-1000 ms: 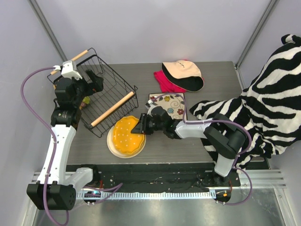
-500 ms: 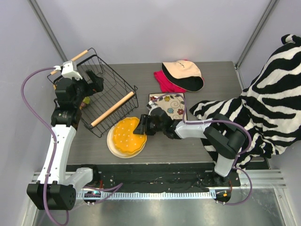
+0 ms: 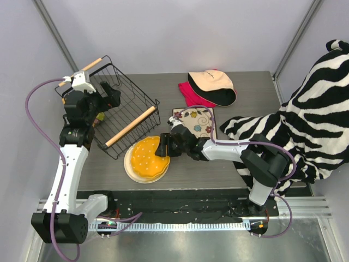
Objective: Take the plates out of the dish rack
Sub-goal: Place the plate at the center of the board.
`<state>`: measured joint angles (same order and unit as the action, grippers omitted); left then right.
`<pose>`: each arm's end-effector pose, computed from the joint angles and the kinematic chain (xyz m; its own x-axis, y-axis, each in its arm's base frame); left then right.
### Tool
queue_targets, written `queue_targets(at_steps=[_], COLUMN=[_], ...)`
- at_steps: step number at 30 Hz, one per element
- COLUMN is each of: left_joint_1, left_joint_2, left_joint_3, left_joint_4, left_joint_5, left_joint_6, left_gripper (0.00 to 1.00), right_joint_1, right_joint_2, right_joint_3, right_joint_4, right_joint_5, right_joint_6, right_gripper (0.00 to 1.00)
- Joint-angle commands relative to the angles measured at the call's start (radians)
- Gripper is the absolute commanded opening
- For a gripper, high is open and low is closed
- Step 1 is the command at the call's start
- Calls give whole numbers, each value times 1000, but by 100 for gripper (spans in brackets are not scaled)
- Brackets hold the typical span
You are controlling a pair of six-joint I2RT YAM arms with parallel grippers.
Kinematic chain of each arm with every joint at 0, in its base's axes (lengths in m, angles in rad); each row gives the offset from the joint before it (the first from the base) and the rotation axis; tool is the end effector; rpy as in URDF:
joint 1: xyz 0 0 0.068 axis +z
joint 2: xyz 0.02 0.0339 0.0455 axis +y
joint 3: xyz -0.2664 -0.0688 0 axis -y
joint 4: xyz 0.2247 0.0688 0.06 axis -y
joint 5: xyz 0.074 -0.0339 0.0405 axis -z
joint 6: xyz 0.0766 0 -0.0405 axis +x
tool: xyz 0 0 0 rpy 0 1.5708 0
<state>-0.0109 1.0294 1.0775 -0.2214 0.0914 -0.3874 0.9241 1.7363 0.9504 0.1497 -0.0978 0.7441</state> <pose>0.2522 -0.0097 0.3866 -0.1977 -0.3741 -0.9061 0.0281 0.9218 -0.3867 0.2266 0.3126 0.1704 -0.8334 0.0149 -0.5525 -0.3767 0.7162 0.5875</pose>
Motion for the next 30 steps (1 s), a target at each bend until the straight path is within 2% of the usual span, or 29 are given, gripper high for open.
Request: queue_targets(at_steps=[1,12,23,30], left_joint_1=[3,3,3,3], left_joint_2=[-5,-5,-5,-5], left_joint_3=[-1,-1,-2,-2], left_joint_4=[39,39,42,44], left_joint_5=[16,19,24,22], left_joint_6=[-5,-7,-8,-8], left_gripper=[100,100,100,100], right_joint_1=[22,38,51,58], right_joint_2=[-60,-32,-6,-1], right_joint_3=[77,114,142,148], right_joint_4=[-47,-111,-134,-141], right_joint_5=[131,159,158,159], right_joint_6=[-77,-98,-111,-111], right_gripper=[60,58,35,34])
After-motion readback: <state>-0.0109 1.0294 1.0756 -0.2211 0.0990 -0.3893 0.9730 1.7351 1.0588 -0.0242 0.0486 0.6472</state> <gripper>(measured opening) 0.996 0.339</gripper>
